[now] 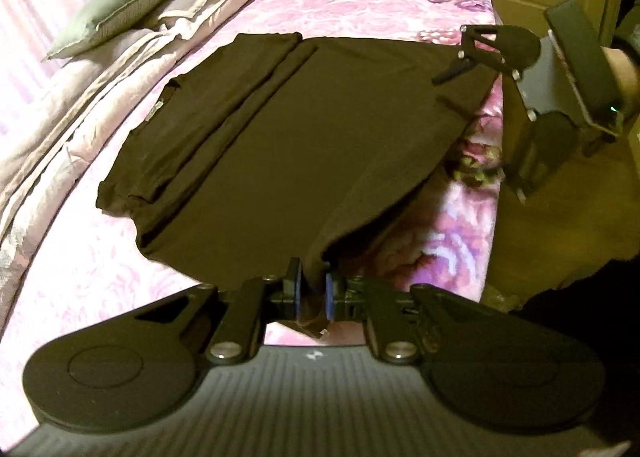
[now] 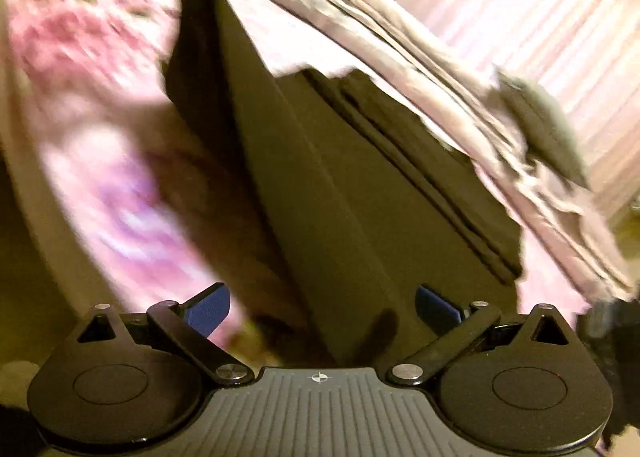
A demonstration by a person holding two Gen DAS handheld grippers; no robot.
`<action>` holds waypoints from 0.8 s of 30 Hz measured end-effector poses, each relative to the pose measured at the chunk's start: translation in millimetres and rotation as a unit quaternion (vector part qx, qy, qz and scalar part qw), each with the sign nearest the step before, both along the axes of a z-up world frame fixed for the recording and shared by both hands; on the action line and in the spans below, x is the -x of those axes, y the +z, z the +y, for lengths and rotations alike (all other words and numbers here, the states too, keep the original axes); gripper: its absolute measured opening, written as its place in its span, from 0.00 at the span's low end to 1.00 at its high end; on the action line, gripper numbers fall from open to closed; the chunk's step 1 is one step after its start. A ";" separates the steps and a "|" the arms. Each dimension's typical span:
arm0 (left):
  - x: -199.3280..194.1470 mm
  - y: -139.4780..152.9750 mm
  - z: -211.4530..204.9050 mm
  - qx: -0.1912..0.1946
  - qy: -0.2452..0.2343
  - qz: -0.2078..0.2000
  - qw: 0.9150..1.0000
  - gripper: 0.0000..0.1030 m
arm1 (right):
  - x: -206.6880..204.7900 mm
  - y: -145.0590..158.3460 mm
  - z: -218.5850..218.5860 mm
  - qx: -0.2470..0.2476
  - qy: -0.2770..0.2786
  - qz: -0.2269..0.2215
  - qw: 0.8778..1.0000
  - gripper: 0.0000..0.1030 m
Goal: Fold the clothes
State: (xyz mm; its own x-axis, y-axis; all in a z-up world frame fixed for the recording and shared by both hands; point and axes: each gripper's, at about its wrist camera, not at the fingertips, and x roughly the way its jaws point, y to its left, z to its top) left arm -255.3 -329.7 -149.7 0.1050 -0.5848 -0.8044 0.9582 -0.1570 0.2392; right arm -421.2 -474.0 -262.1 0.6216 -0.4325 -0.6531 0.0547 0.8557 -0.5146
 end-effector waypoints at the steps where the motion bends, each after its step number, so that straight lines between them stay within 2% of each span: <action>1: -1.0 -1.8 0.3 0.000 0.003 0.004 1.000 0.09 | 5.7 -7.2 -11.7 0.012 -0.012 0.007 1.000 0.84; 4: -2.5 -8.2 1.9 -0.001 0.009 0.011 1.000 0.09 | 32.7 -19.8 -45.0 0.041 -0.040 0.020 0.998 0.83; 8: -2.9 -18.5 3.2 -0.008 0.020 0.018 1.000 0.09 | 54.0 -22.4 -66.5 0.070 -0.041 0.034 0.996 0.83; 9: -2.9 -21.0 3.4 -0.010 0.023 0.020 0.999 0.09 | 59.3 -23.1 -71.8 0.078 -0.041 0.038 0.995 0.80; 10: -3.5 -23.1 3.2 -0.012 0.025 0.022 0.999 0.09 | 64.6 -23.7 -77.2 0.085 -0.042 0.042 0.995 0.74; 11: -3.6 -24.7 3.4 -0.014 0.027 0.023 0.999 0.09 | 69.9 -24.4 -82.6 0.092 -0.042 0.045 0.994 0.58; 12: -3.6 -26.2 3.5 -0.015 0.028 0.024 0.999 0.09 | 73.8 -25.2 -87.5 0.099 -0.045 0.053 0.993 0.48; 16: -1.1 -28.0 3.6 -0.020 0.024 0.020 0.999 0.09 | 86.4 -28.1 -104.7 0.115 -0.056 0.085 0.988 0.45; 17: -0.9 -28.1 3.5 -0.020 0.023 0.018 0.999 0.09 | 89.7 -29.0 -108.1 0.117 -0.055 0.092 0.987 0.40; 18: -0.8 -28.3 3.4 -0.020 0.022 0.017 0.999 0.09 | 92.9 -29.8 -111.6 0.120 -0.054 0.100 0.986 0.28; 20: -1.3 -28.0 3.3 -0.020 0.021 0.014 0.999 0.09 | 98.4 -28.7 -114.3 0.124 -0.052 0.114 0.984 0.20; 22: -0.8 -26.5 4.0 -0.020 0.017 0.012 1.000 0.09 | 101.5 -21.4 -115.4 0.121 -0.053 0.116 0.984 0.07; 24: 1.8 -23.5 5.5 -0.022 0.010 0.006 1.000 0.08 | 104.8 -11.4 -113.2 0.113 -0.052 0.118 0.985 0.06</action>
